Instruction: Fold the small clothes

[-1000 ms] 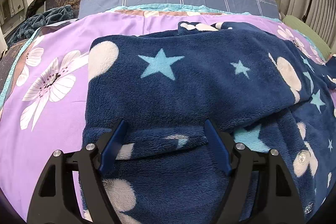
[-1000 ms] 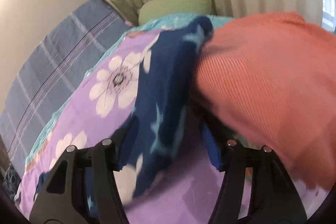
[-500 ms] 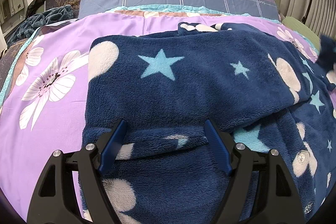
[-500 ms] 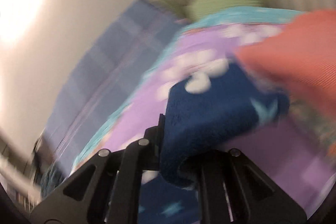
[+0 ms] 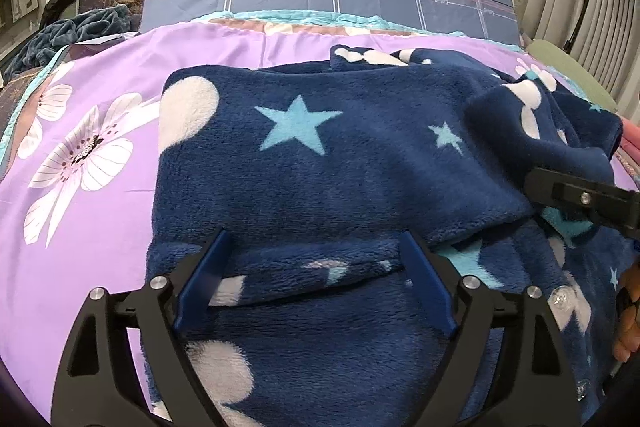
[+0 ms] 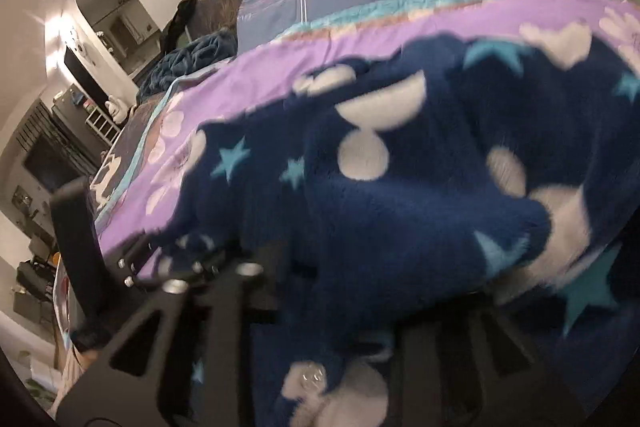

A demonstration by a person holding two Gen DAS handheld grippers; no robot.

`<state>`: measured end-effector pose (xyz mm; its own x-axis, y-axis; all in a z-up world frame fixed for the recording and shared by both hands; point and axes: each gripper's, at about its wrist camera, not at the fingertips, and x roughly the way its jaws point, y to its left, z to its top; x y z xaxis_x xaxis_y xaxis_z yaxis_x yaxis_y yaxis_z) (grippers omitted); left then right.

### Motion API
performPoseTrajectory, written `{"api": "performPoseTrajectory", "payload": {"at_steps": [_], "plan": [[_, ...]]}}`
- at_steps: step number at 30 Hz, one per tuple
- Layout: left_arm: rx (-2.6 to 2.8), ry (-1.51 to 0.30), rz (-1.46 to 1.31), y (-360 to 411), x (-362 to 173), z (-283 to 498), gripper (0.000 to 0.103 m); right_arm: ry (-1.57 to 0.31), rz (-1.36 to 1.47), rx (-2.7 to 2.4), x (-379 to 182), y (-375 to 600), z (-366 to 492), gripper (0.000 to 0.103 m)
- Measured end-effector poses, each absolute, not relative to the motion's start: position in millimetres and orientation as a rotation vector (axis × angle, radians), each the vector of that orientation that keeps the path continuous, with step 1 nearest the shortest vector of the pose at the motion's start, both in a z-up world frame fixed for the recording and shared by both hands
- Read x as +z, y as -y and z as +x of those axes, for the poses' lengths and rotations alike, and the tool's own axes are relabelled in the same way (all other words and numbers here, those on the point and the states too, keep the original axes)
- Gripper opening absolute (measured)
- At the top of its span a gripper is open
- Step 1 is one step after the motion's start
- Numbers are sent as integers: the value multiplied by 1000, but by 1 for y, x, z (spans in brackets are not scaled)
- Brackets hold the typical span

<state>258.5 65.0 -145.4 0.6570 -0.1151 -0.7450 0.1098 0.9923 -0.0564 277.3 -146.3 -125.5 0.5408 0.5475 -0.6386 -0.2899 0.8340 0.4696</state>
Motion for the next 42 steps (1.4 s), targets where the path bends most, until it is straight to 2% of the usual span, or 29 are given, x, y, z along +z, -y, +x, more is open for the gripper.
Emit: {"api": "performPoseTrajectory", "payload": {"at_steps": [2, 3, 9, 12, 17, 20, 26, 32, 34, 36, 39, 42], "plan": [[-132, -846, -6, -64, -146, 260, 90, -865, 353, 487, -122, 158, 277, 69], [-134, -846, -4, -64, -146, 260, 90, -843, 400, 467, -116, 165, 278, 71], [-137, -844, -8, -65, -147, 260, 90, -833, 706, 381, -117, 206, 301, 71], [-138, -842, -9, -65, -147, 260, 90, -785, 857, 388, -116, 207, 307, 66], [-177, -826, -69, -73, -144, 257, 90, -731, 529, 772, -72, 142, 287, 65], [-273, -812, -202, -87, -136, 251, 90, -709, 410, 733, -68, 144, 271, 67], [-546, -864, -485, -94, -133, 243, 88, -740, 286, 483, -94, 184, 257, 67], [-573, -902, -379, -46, -140, 245, 88, -754, 300, 329, -138, 217, 251, 68], [-592, -898, -344, -34, -141, 245, 67, -768, 339, 309, -152, 224, 249, 69], [-595, -900, -297, -22, -139, 244, 13, -776, 388, 320, -157, 233, 247, 69], [-537, -866, -222, -11, -126, 239, 11, -755, 431, 338, -156, 243, 243, 69], [-511, -770, -162, -9, -82, 239, 11, -751, 445, 346, -154, 242, 244, 70]]}}
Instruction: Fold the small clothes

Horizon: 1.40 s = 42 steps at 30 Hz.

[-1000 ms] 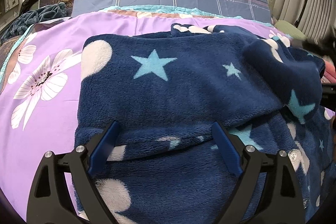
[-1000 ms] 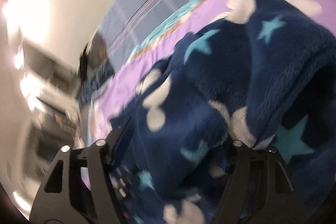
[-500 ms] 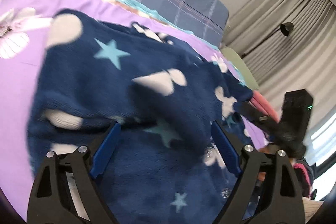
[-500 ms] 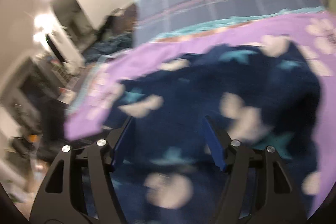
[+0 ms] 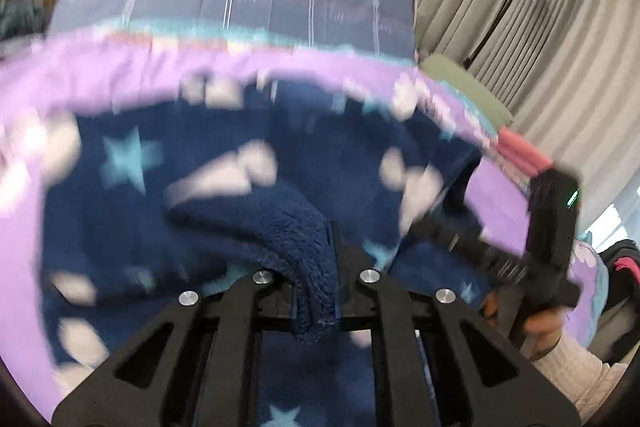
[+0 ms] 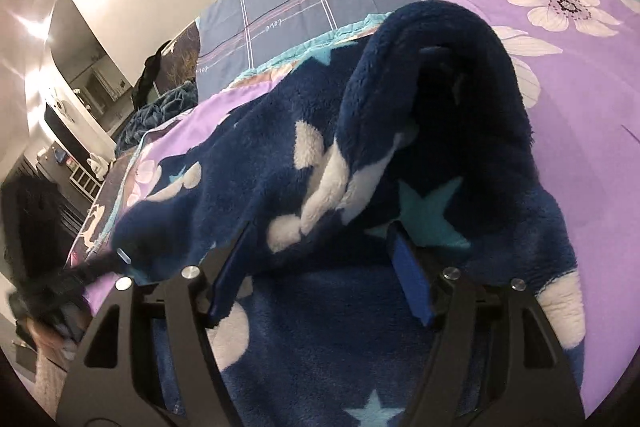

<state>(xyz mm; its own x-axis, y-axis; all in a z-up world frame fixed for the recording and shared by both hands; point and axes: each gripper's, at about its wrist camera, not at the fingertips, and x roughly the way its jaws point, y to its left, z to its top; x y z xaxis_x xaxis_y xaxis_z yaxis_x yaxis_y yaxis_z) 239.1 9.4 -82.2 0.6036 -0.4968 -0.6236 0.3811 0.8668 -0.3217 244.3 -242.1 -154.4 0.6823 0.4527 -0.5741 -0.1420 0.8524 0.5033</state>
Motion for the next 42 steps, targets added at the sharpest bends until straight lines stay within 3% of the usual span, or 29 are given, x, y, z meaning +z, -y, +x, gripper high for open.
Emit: {"api": "performPoseTrajectory", "payload": {"at_steps": [4, 8, 11, 15, 23, 28, 34, 37, 42], "plan": [[-450, -612, -57, -22, -10, 239, 11, -746, 452, 354, -154, 243, 242, 72], [-332, -559, -20, -57, 14, 239, 12, -746, 455, 358, -154, 243, 243, 73], [-200, -620, -3, -92, -9, 244, 13, -754, 449, 360, -155, 242, 245, 75], [89, -745, 124, -111, -71, 265, 35, -763, 408, 351, -154, 234, 246, 77], [-30, -739, 103, -77, -92, 268, 36, -763, 383, 323, -150, 231, 246, 77], [-21, -808, 182, -48, -145, 285, 45, -754, 268, 203, -143, 216, 238, 75], [-12, -793, 184, -51, -141, 281, 45, -771, 154, 37, -140, 208, 237, 74], [-7, -790, 193, -49, -142, 280, 45, -834, 56, -70, -142, 200, 250, 68], [-9, -786, 186, -50, -143, 280, 46, -814, 6, -100, -132, 183, 271, 72]]}}
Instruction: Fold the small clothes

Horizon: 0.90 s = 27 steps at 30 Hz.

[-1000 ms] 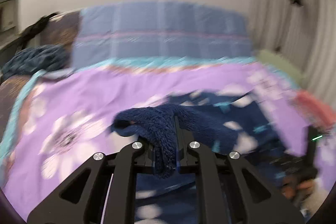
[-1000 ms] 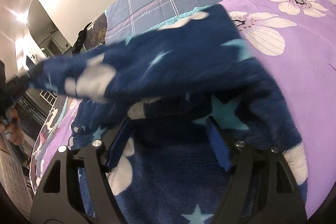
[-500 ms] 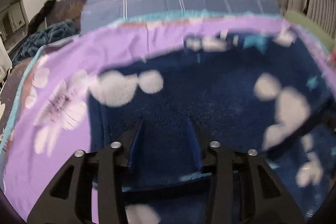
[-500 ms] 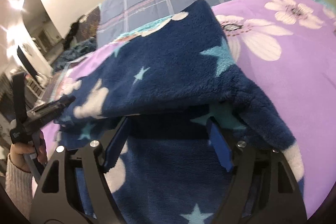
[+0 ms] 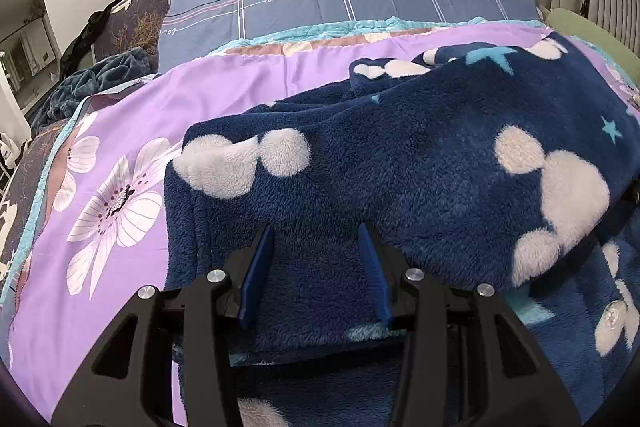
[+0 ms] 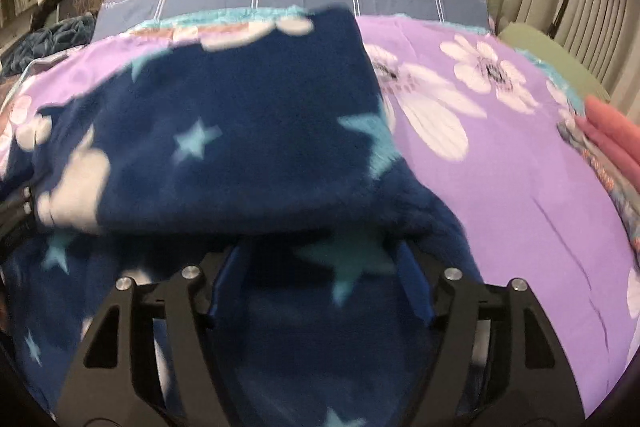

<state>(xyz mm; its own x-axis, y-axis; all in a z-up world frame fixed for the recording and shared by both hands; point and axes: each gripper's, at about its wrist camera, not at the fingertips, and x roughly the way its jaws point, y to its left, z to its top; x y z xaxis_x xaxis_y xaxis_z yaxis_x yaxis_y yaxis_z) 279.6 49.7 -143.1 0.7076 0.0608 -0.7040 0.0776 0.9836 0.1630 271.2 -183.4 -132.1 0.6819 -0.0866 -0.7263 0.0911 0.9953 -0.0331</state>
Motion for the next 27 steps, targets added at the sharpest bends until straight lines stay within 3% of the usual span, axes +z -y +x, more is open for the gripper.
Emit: {"api": "performPoseTrajectory", "payload": {"at_steps": [23, 25, 27], "plan": [[-12, -776, 183, -49, -144, 277, 47, -845, 12, -145, -146, 201, 270, 71], [-15, -766, 168, -52, -140, 275, 49, -850, 8, -140, -144, 200, 266, 72], [-29, -736, 124, -59, -130, 265, 62, -852, 3, -132, -140, 201, 253, 73]]}}
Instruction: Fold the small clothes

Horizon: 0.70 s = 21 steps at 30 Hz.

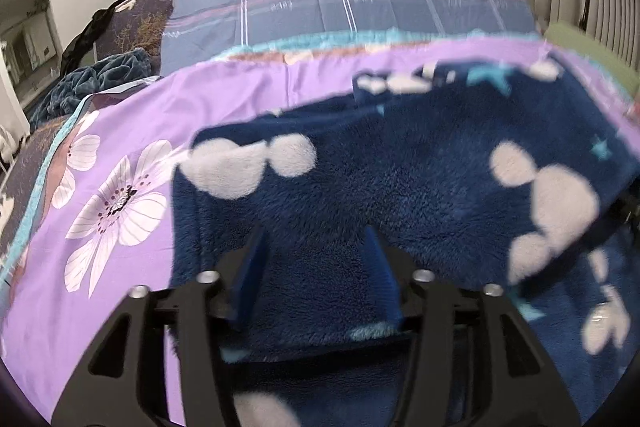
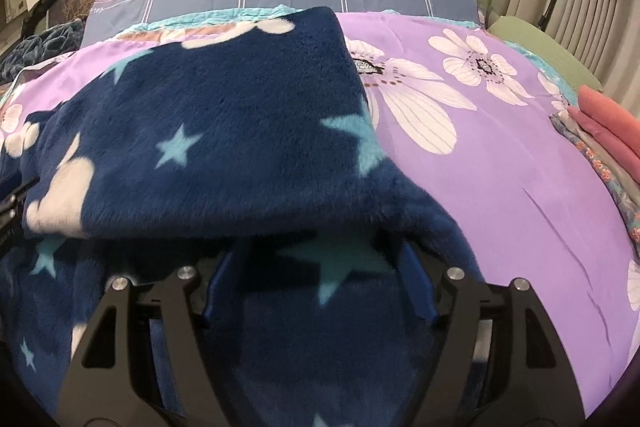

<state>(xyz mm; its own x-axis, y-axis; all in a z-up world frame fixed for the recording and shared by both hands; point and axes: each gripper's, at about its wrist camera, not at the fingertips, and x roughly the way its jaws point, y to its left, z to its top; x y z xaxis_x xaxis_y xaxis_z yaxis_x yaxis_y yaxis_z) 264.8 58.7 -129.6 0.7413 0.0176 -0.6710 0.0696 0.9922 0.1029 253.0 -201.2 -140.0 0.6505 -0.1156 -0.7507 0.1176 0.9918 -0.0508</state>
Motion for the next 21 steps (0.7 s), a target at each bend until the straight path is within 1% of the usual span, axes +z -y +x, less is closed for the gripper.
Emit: {"api": "performPoseTrajectory", "payload": {"at_steps": [1, 2, 3, 5, 6, 9, 13, 15, 17, 21], "plan": [[-46, -704, 86, -65, -118, 250, 64, -846, -3, -129, -137, 203, 244, 74], [-79, -662, 57, -70, -107, 231, 68, -824, -21, -130, -132, 206, 228, 76], [-100, -639, 48, -73, -100, 219, 76, -809, -37, -129, -129, 209, 217, 77], [-137, -617, 74, -77, -89, 179, 86, -780, -79, -159, -122, 221, 188, 80], [-143, -625, 94, -78, -88, 166, 88, -774, -83, -174, -120, 228, 177, 81], [-146, -727, 151, -87, -101, 112, 90, -800, -14, -189, -118, 261, 140, 81], [-184, -840, 98, -103, -124, 56, 90, -908, 201, -91, -133, 304, 98, 82], [-206, -886, 51, -111, -133, 33, 90, -926, 278, -29, -141, 314, 75, 79], [-219, -920, 6, -118, -142, 16, 90, -923, 279, -5, -143, 317, 57, 71], [-243, -942, -68, -126, -143, -2, 90, -920, 308, 69, -139, 316, 29, 65]]}}
